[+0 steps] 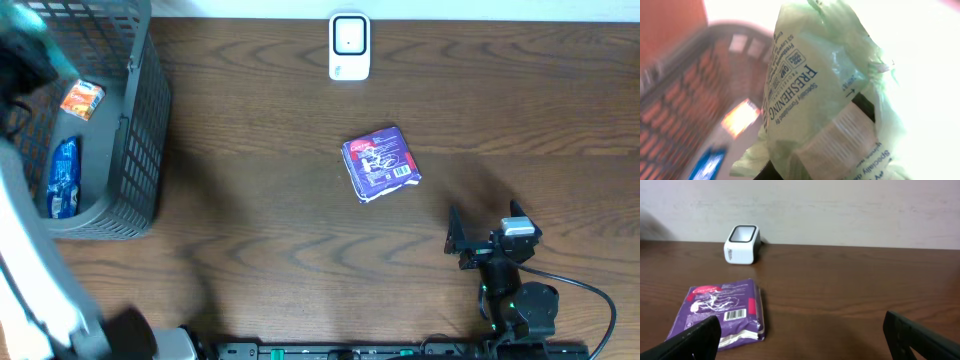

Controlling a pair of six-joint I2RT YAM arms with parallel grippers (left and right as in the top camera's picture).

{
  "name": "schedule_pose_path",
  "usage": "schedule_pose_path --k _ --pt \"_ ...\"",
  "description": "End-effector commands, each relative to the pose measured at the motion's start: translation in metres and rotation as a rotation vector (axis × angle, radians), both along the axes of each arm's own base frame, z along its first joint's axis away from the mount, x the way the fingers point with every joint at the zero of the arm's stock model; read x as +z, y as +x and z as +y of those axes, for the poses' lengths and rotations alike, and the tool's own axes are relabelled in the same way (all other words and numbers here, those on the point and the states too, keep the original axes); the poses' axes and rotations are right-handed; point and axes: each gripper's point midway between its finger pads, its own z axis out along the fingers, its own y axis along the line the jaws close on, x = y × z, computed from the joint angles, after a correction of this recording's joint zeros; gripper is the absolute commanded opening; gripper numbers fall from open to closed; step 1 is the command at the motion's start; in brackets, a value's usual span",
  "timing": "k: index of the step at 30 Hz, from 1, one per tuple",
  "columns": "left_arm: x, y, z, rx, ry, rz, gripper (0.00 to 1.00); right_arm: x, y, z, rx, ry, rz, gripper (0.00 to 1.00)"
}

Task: Scan the item barcode
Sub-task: 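Lift the green wipes pack and carry it to the scanner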

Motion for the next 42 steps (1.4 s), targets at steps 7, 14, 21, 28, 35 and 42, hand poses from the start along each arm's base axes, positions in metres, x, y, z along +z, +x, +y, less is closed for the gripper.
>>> schedule_pose_path --k 7,14,21,28,35,42 --pt "0.08 -0.04 -0.148 -0.328 -0.122 -0.199 0.07 -0.001 0.0 0.0 -0.003 -0.015 0.0 0.99" --pt "0.042 -0.028 -0.268 -0.646 -0.18 -0.072 0.07 -0.001 0.0 0.0 -0.003 -0.015 0.0 0.99" --pt "-0.042 -0.002 -0.371 -0.851 -0.22 0.157 0.07 -0.001 0.0 0.0 -0.003 -0.015 0.0 0.99" --pt "-0.127 0.017 -0.446 -0.852 -0.357 0.377 0.08 -0.001 0.0 0.0 -0.003 -0.015 0.0 0.99" --pt "-0.193 0.02 -0.495 -0.762 -0.497 0.557 0.08 -0.001 0.0 0.0 -0.003 -0.015 0.0 0.99" --pt "-0.232 0.014 -0.536 -0.747 -0.541 0.622 0.08 -0.001 0.0 0.0 -0.003 -0.015 0.0 0.99"
